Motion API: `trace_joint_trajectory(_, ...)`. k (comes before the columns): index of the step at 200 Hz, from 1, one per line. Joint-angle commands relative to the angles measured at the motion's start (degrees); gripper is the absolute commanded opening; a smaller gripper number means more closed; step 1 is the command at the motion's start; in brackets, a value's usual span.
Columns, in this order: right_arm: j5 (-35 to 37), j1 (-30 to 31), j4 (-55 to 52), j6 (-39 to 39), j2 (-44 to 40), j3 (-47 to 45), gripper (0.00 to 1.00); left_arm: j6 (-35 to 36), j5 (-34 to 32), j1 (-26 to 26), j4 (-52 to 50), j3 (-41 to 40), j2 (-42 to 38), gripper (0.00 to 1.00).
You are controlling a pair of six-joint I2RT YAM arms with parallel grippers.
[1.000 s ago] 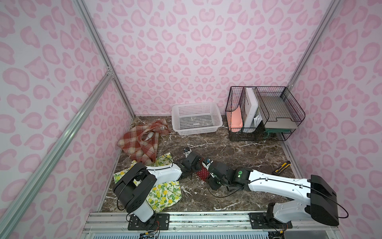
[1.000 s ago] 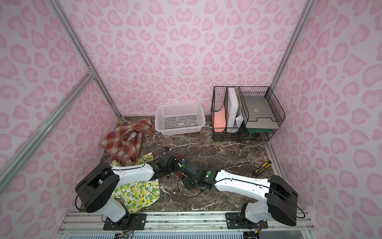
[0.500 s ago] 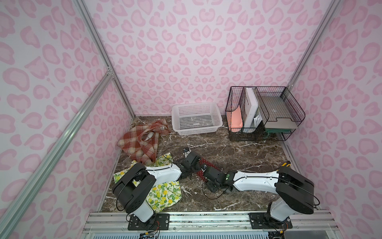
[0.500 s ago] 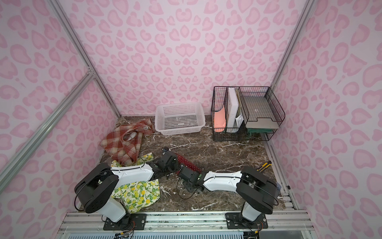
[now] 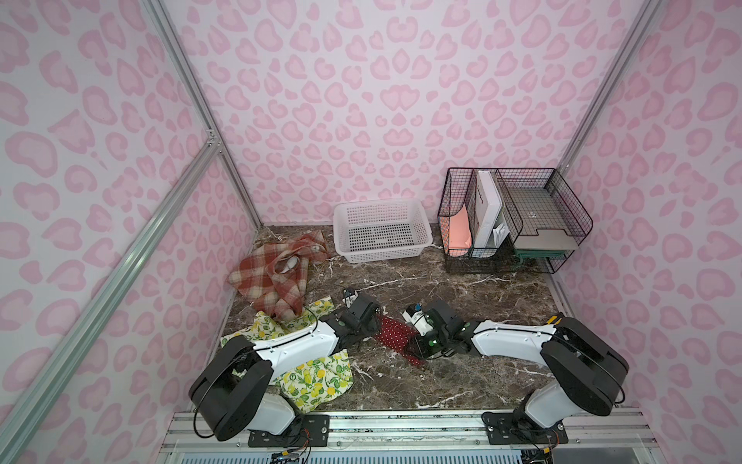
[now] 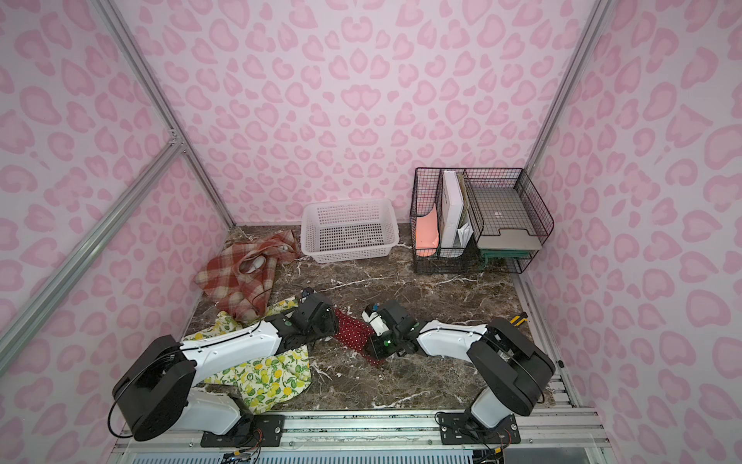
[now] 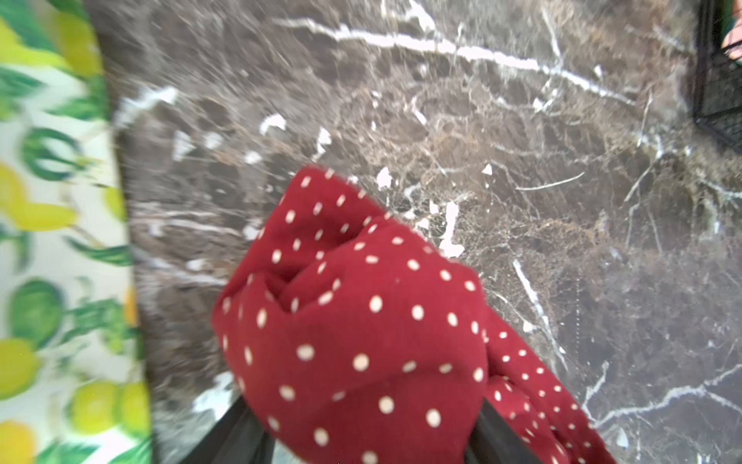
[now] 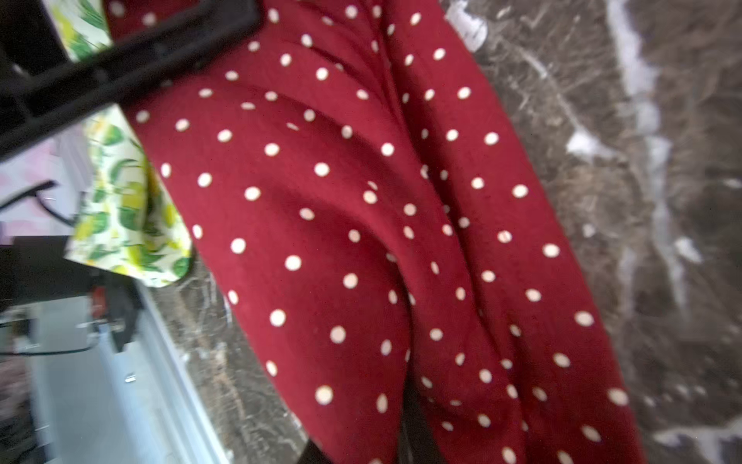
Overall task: Roll up the skirts
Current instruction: Roll the skirt at the center of the board.
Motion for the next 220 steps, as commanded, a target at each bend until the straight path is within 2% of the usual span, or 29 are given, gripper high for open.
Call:
trace_joint_trajectory(1,-17.57,-3.97,5.02,5.04,2.19,0.51,0.05,1.56,-3.23,0.21,-6.36,0.51,-2.59,0.66)
trace_joint_trajectory(33,-19.03,-8.45,4.45,5.25,8.41,3.27,0.07,0.26,-1.69,0.17,-6.36,-0.44,-4.45,0.66)
trace_joint_trajectory(47,-22.41,-10.28,7.84,7.17,11.79,2.99,0.07,-0.1,-2.13,-0.14,-6.6,-0.95,-5.56,0.67)
trace_joint_trajectory(57,-21.67,-11.06,7.37,7.35,13.83,3.68,0.07,-0.15,-2.51,-0.18,-7.29,-0.84,-6.6,0.67)
trace_joint_trajectory(80,-20.98,-11.45,6.0,5.83,17.44,5.29,0.07,2.06,-5.8,-0.2,-11.34,1.48,-9.47,0.68)
trace_joint_trajectory(93,-19.99,-11.4,5.89,5.66,18.56,5.36,0.06,4.25,-7.99,0.07,-13.89,3.48,-10.84,0.78)
trace_joint_trajectory(104,-19.83,-11.3,6.47,5.76,18.9,4.84,0.06,5.82,-9.47,0.58,-16.24,5.28,-11.62,0.79)
trace_joint_trajectory(136,-18.28,-11.04,6.87,5.81,19.27,3.71,0.06,5.88,-8.05,1.42,-18.58,5.39,-14.7,0.8)
trace_joint_trajectory(164,-17.68,-10.62,7.25,6.25,19.45,3.39,0.05,-0.48,1.06,-0.31,-10.47,-1.66,-15.34,0.8)
trace_joint_trajectory(191,-17.18,-10.48,7.62,6.26,19.04,3.17,0.05,-6.76,-3.16,-6.91,-3.46,-5.74,-15.38,0.82)
trace_joint_trajectory(220,-17.17,-9.77,7.95,6.39,18.92,3.03,0.05,-9.14,-7.21,-9.47,6.93,-8.72,-13.28,0.84)
